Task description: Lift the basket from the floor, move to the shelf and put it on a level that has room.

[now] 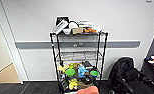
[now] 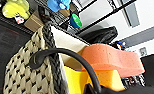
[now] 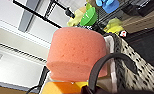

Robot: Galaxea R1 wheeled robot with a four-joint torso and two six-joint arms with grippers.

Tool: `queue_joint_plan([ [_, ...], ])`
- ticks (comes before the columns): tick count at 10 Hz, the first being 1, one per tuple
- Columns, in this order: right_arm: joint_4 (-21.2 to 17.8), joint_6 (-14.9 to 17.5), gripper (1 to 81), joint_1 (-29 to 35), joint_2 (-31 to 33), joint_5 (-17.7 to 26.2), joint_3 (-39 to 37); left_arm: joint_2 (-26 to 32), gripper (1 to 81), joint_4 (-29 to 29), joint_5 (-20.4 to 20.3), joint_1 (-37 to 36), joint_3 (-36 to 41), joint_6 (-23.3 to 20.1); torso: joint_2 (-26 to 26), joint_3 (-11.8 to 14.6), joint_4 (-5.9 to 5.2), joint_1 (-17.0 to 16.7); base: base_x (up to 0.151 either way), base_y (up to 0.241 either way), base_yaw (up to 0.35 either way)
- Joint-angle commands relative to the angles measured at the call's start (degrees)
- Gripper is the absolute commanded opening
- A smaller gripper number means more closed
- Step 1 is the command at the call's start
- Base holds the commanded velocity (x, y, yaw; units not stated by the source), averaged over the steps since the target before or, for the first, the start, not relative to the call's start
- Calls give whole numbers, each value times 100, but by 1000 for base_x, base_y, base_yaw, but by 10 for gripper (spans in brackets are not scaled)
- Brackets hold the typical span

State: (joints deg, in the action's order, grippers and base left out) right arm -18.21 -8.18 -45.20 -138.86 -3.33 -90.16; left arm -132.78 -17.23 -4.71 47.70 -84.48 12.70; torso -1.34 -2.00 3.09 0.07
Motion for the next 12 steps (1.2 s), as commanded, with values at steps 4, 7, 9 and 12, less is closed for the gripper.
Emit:
queue_joint_plan([
  [4, -16, -26, 10, 911, 67, -1, 640, 356, 10, 9, -101, -898, 862, 13, 0, 0, 0, 0, 154, 0, 0],
  [7, -15, -35, 10, 982, 251, -71, 922, 410, 10, 9, -110, -925, 986, 22, 0, 0, 0, 0, 153, 0, 0],
  [9, -7, -35, 10, 1008, 348, -133, 1089, 436, 10, 9, -136, -959, 1083, 21, 0, 0, 0, 0, 153, 0, 0],
  [12, -7, -43, 10, 1017, 392, -142, 1186, 489, 10, 9, -162, -977, 1223, 13, 0, 0, 0, 0, 152, 0, 0],
])
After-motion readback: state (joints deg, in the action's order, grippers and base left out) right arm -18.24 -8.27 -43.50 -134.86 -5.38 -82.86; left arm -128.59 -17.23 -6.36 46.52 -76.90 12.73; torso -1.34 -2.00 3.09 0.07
